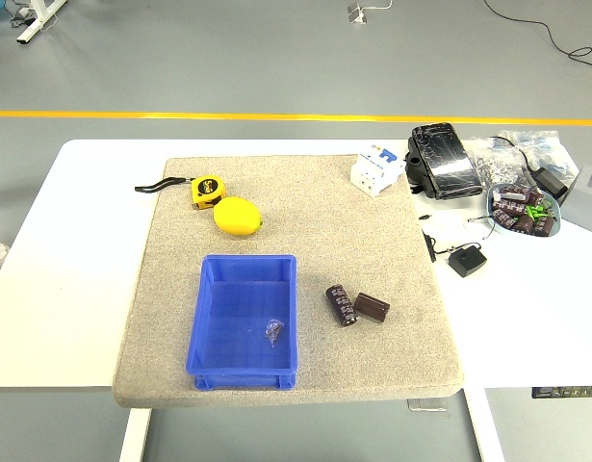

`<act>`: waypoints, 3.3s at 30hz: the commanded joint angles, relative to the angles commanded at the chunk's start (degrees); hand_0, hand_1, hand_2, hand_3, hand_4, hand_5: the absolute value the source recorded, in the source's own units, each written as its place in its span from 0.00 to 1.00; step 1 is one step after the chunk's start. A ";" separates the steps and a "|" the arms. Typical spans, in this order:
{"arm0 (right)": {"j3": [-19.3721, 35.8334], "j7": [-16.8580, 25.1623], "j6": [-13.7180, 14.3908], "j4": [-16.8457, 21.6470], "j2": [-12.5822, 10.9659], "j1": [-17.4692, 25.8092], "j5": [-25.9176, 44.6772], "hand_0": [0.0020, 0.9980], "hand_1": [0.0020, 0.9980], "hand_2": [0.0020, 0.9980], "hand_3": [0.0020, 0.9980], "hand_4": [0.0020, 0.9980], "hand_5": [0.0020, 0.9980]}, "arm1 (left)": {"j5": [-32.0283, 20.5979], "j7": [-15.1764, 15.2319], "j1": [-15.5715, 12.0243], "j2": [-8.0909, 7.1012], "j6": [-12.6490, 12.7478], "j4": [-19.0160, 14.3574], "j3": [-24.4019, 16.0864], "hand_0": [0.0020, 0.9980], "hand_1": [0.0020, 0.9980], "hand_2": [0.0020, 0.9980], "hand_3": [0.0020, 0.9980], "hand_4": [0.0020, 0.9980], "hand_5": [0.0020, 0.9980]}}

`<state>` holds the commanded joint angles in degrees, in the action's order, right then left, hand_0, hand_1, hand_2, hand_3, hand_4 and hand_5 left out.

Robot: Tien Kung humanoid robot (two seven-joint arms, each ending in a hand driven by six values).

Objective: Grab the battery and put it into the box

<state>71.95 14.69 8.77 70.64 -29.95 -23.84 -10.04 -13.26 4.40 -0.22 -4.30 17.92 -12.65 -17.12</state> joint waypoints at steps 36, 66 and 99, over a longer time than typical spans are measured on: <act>-39.63 0.02 -4.11 3.35 -6.87 -15.75 -80.83 0.72 0.74 0.78 0.86 1.00 0.34 | -4.41 1.95 0.55 0.30 -0.40 -0.65 4.84 0.85 0.86 0.88 0.79 0.81 0.69; -62.40 3.97 3.13 -6.61 2.67 -31.08 -116.92 0.66 0.69 0.75 0.83 1.00 0.21 | -2.61 2.40 1.78 -0.07 0.63 -0.76 4.55 0.82 0.82 0.84 0.77 0.81 0.69; -63.12 5.55 7.34 -12.14 6.33 -29.41 -115.68 0.64 0.64 0.71 0.78 0.93 0.17 | 0.53 1.58 2.18 -0.65 1.48 -0.85 3.40 0.79 0.78 0.82 0.75 0.81 0.68</act>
<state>8.82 20.24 16.12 58.50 -23.63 -53.25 -125.72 -12.73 5.98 1.97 -4.96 19.40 -13.50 -13.73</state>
